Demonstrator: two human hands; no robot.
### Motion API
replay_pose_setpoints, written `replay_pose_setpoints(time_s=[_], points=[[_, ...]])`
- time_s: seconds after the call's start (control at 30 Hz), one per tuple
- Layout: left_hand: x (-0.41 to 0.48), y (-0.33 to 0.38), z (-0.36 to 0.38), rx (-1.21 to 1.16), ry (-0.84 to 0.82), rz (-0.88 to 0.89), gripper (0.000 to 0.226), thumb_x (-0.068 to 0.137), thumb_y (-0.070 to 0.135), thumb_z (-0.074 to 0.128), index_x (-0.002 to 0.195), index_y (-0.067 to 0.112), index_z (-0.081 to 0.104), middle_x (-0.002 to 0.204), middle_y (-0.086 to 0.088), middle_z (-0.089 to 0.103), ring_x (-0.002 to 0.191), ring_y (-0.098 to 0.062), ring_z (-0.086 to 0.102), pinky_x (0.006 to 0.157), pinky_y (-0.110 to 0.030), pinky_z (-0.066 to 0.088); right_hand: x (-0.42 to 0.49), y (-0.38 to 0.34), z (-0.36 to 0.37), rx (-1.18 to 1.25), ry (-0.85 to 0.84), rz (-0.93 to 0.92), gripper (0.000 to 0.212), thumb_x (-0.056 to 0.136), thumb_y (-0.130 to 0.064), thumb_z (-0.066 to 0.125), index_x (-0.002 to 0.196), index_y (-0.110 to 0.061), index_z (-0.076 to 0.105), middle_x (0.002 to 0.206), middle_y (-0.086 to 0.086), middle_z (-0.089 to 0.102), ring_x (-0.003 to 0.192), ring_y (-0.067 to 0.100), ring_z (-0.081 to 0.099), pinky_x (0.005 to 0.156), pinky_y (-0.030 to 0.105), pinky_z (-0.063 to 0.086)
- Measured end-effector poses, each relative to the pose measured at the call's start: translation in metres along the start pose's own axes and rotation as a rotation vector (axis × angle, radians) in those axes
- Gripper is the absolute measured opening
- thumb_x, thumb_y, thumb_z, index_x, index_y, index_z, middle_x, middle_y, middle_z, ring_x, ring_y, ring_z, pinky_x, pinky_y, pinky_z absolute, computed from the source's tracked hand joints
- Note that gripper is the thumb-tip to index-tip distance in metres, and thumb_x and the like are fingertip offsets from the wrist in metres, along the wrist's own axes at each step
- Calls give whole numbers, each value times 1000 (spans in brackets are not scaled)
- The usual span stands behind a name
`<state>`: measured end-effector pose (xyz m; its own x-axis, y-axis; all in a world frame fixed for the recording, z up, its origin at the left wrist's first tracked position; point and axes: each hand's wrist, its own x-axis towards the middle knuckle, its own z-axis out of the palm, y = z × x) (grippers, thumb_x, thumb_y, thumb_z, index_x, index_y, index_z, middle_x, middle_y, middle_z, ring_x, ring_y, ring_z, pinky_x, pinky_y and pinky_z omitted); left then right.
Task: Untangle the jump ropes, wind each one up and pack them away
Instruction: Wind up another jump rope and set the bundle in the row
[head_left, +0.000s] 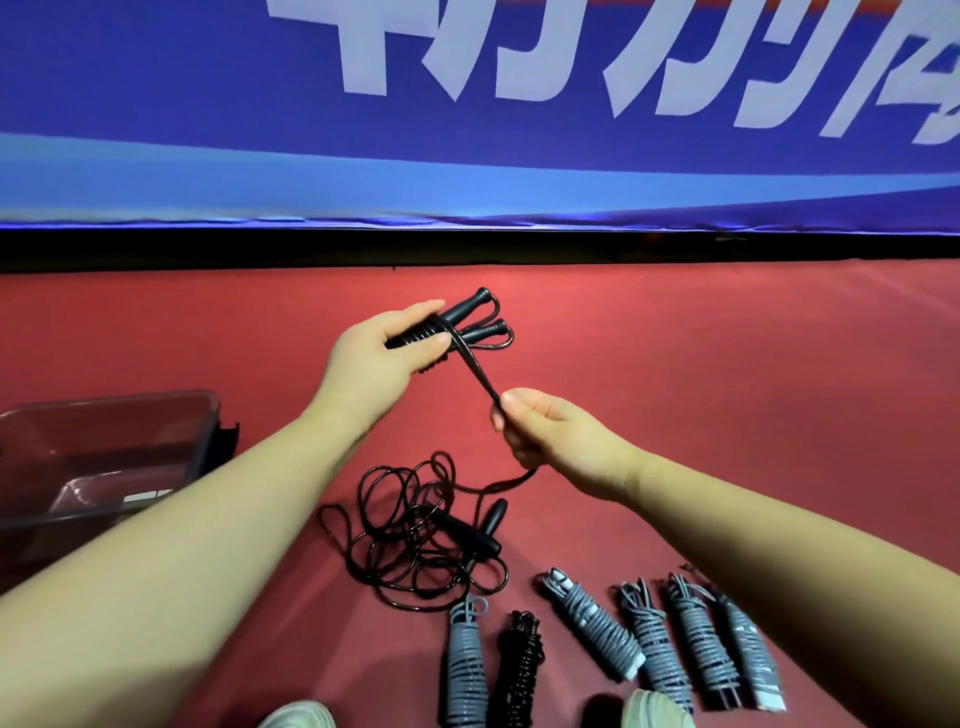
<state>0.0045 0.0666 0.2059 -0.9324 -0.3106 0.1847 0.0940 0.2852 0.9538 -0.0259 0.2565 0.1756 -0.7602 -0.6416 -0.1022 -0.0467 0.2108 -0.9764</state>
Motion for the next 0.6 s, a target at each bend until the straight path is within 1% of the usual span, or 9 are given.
replay_pose_setpoints(time_s=[0.03, 0.1, 0.17, 0.23, 0.33, 0.43, 0.5, 0.57, 0.6], points=[[0, 2, 1, -116, 2, -75, 31, 86, 17, 66, 112, 34, 66, 74, 8, 58, 53, -10, 42, 46, -14, 32, 1, 2, 2, -32, 12, -22, 29, 102, -23, 31, 80, -13, 47, 60, -3, 30, 53, 10, 26, 51, 18, 27], [-2, 6, 2, -319, -12, -205, 25, 87, 18, 65, 109, 28, 68, 77, 1, 60, 46, -12, 38, 35, -13, 24, 4, 6, 3, -101, 42, -64, 26, 102, -23, 34, 82, -16, 49, 64, 0, 33, 57, 11, 30, 55, 22, 30], [-4, 10, 5, -477, -50, -289, 26, 88, 19, 62, 113, 21, 66, 82, -1, 59, 44, -10, 38, 33, -14, 23, 5, 6, -1, -211, 57, -114, 25, 101, -25, 37, 86, -21, 56, 64, -5, 38, 59, 9, 34, 57, 22, 32], [-7, 12, 6, -584, -98, -361, 25, 88, 21, 61, 112, 15, 64, 79, -2, 55, 43, -9, 38, 31, -14, 24, 6, 3, -4, -272, 71, -164, 26, 101, -24, 37, 92, -28, 62, 59, -15, 42, 57, 5, 35, 57, 17, 33], [-10, 14, 6, -690, -236, -424, 23, 79, 27, 62, 96, 12, 61, 75, -3, 49, 42, -8, 38, 30, -14, 25, 9, -2, -9, -244, 61, -188, 30, 102, -23, 34, 101, -27, 64, 64, -9, 39, 60, 7, 35, 59, 18, 33], [-12, 14, 2, -626, -405, -377, 24, 72, 21, 68, 91, 13, 56, 75, -4, 50, 42, -9, 39, 30, -15, 26, 9, -9, -21, -188, -62, -109, 29, 101, -19, 35, 94, -18, 63, 63, -3, 33, 57, 9, 33, 57, 21, 32], [-13, 14, 0, -521, -519, -313, 18, 73, 18, 64, 84, 13, 52, 70, -4, 53, 42, -11, 40, 29, -15, 24, 5, -17, -34, -218, -157, -76, 19, 97, -12, 43, 88, -10, 59, 61, -5, 40, 53, 6, 39, 56, 19, 36], [-16, 13, 0, -326, -658, -229, 19, 69, 20, 68, 84, 16, 56, 70, -5, 56, 43, -11, 41, 32, -16, 24, 3, -26, -46, -360, -191, -44, 12, 91, -2, 53, 84, -7, 61, 61, -9, 51, 52, -1, 44, 56, 14, 39], [-17, 13, 0, -173, -719, -172, 22, 67, 24, 71, 84, 20, 59, 69, -2, 57, 44, -11, 41, 34, -17, 26, 4, -30, -51, -446, -194, -15, 17, 89, 1, 55, 79, -11, 62, 60, -12, 54, 53, -3, 46, 56, 12, 39]])
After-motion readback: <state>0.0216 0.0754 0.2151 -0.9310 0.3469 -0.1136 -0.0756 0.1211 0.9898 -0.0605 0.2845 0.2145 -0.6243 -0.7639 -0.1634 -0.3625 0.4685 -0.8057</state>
